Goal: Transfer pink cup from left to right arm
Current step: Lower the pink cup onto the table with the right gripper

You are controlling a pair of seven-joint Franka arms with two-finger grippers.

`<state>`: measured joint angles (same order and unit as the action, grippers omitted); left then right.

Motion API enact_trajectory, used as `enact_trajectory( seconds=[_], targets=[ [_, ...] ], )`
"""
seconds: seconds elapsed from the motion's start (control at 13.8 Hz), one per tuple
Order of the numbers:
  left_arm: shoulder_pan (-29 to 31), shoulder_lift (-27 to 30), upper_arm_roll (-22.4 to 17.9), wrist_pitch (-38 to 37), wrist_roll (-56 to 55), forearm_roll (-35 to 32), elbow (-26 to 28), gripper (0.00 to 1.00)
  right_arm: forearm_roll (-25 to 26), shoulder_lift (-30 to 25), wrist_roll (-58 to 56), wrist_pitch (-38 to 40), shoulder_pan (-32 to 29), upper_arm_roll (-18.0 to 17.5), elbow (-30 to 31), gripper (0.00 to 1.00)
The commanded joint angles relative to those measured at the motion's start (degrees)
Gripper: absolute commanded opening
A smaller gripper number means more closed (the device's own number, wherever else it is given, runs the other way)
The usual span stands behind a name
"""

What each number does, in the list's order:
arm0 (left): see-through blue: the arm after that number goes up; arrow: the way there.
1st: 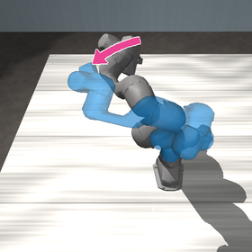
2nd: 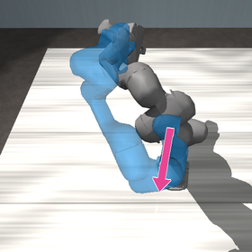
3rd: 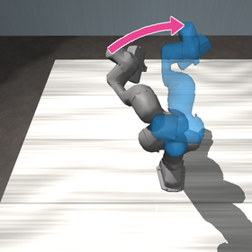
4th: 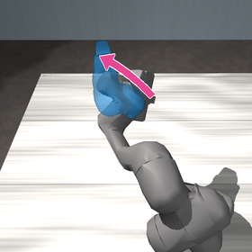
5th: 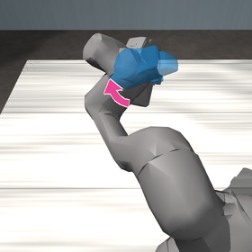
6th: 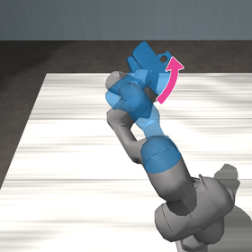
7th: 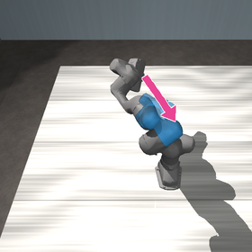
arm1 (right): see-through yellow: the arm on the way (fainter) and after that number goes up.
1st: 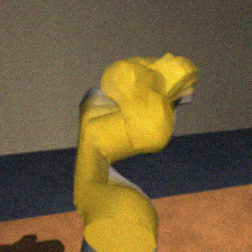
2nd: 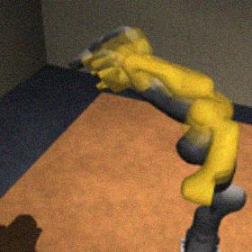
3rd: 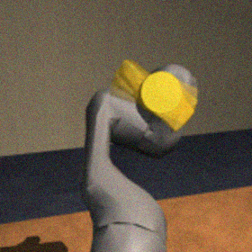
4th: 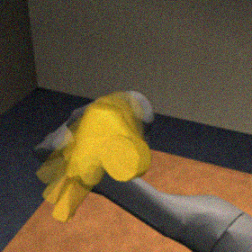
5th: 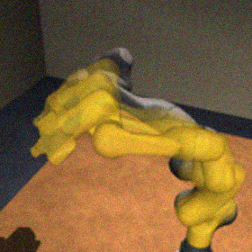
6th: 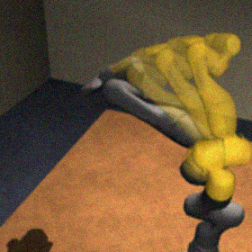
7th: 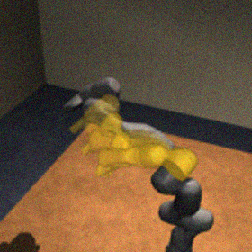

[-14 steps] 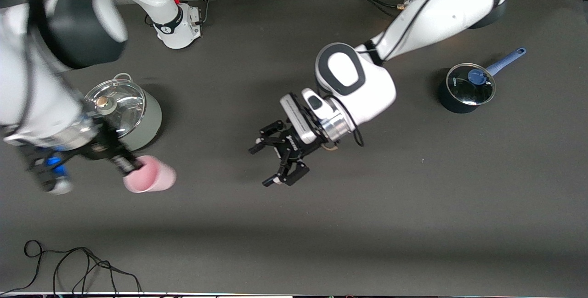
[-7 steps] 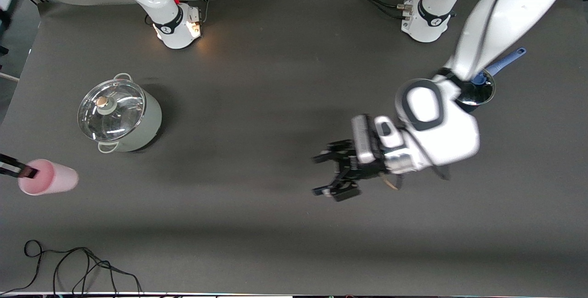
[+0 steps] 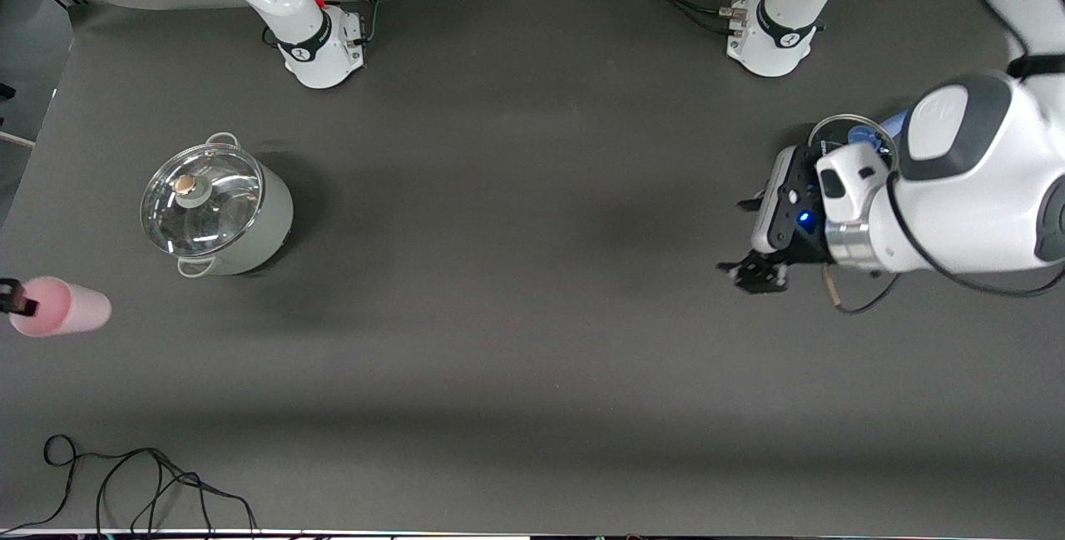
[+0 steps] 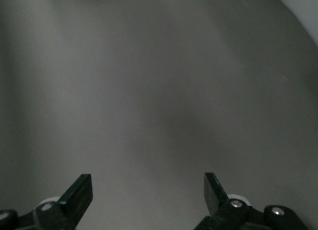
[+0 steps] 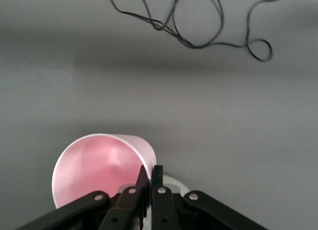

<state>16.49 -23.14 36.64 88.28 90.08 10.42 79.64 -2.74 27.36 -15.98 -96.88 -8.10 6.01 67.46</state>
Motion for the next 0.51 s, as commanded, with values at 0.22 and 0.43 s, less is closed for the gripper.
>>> enact_trajectory(
  seconds=[0.22,0.43],
  targets=[
    [-4.61,11.0,0.01,-14.61,-19.99,-21.11,-0.01,1.0,-0.42,-0.73,-6.95,-23.67,1.59,-0.47,20.93,0.0],
    [-6.2,12.85,0.01,-16.29,-39.02,-26.68,-0.53,1.0,-2.6,3.3,-13.63,-35.46,1.42,-0.56,27.01,0.0]
  ],
)
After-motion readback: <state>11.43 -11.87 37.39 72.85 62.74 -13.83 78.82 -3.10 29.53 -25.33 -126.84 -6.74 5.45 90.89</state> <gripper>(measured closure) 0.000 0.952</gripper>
